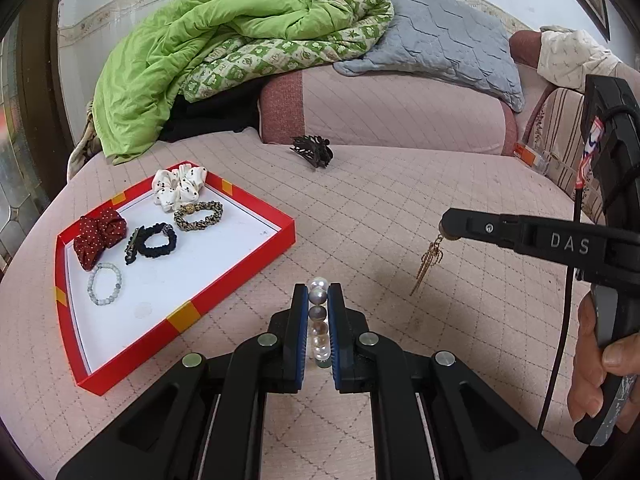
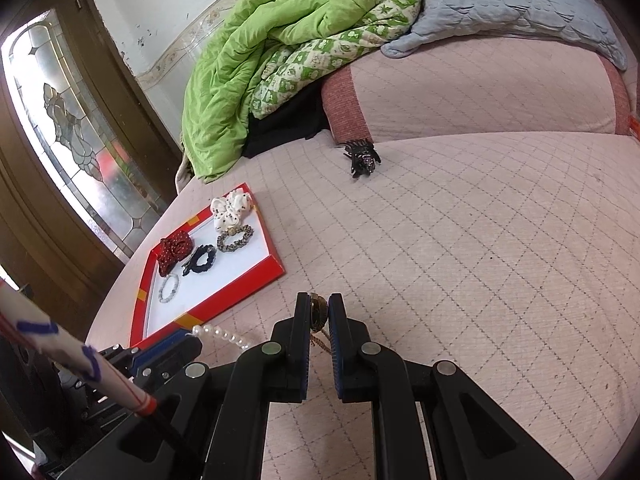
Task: Organize jewelry
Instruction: 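Carry the pearl bracelet into the tray while the right tool carries the gold charm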
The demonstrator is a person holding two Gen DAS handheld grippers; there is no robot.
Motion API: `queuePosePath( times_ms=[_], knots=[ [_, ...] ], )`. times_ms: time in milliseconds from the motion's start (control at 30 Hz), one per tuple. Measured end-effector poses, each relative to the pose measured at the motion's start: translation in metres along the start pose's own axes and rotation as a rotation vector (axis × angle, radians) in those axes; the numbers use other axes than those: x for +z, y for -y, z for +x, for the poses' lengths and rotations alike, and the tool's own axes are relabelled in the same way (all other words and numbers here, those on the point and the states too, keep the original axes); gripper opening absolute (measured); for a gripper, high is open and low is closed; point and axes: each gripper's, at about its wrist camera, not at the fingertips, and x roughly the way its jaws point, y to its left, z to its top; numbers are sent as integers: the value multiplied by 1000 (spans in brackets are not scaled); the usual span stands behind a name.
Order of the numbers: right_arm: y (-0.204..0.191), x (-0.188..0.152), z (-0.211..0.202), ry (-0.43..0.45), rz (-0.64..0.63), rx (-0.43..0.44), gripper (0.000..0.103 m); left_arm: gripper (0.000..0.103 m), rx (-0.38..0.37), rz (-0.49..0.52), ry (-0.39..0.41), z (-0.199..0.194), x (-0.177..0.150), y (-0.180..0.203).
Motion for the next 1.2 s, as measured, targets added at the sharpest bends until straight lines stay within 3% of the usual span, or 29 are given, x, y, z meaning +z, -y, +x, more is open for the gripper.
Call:
queuePosePath(
  times_ms=[433,867,1200],
  knots=[
    [-29,-2,4,-10,-17,26,10,9,10,-50,49,-18,8,-33],
    [-92,16,33,-26,-50,89,10,9,118,-221,85,-14,25,-137],
    [-147,41,82,-66,-112,118,10,9,146,-339,22,19,25,-195]
  ],
)
